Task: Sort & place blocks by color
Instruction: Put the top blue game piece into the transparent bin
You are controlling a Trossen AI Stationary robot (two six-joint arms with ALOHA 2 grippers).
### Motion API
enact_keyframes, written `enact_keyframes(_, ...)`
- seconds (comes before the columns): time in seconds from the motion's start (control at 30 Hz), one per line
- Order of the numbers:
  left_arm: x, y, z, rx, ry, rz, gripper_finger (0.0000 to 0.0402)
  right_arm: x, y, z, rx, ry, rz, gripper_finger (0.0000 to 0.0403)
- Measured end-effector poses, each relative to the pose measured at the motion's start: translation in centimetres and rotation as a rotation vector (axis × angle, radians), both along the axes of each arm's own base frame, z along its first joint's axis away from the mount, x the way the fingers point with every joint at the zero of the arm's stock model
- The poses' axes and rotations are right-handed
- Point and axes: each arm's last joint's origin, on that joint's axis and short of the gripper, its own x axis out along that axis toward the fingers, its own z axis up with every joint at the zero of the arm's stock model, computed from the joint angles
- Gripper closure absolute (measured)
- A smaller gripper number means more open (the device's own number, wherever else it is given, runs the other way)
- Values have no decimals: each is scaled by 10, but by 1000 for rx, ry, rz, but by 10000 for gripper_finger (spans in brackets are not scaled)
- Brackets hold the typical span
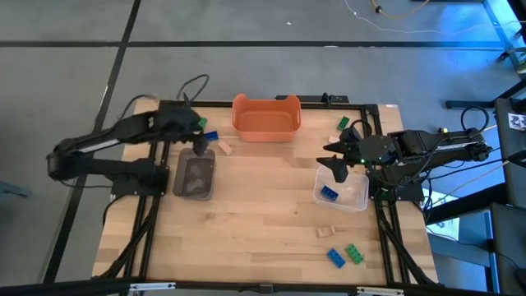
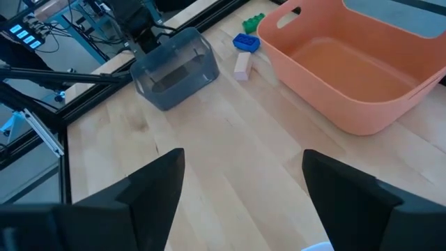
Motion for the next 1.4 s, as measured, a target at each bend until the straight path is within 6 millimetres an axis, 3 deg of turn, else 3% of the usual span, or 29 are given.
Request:
enact_keyframes(0.27,21,66,-55,-192,270,-16,171,0,0,0,1,1,-2,111)
enact_keyframes(0.53,27,105,-99,-277,396,-113,170,4,1,-3,-1,16,-2,111)
enact_keyframes(1.0,41,122,-135,-221,535,-260,170,19,4,-13,8,65,-14,111)
enact_keyframes(1.4,47,129,-153,-183,598,-332,170,24,5,-17,26,82,-29,111)
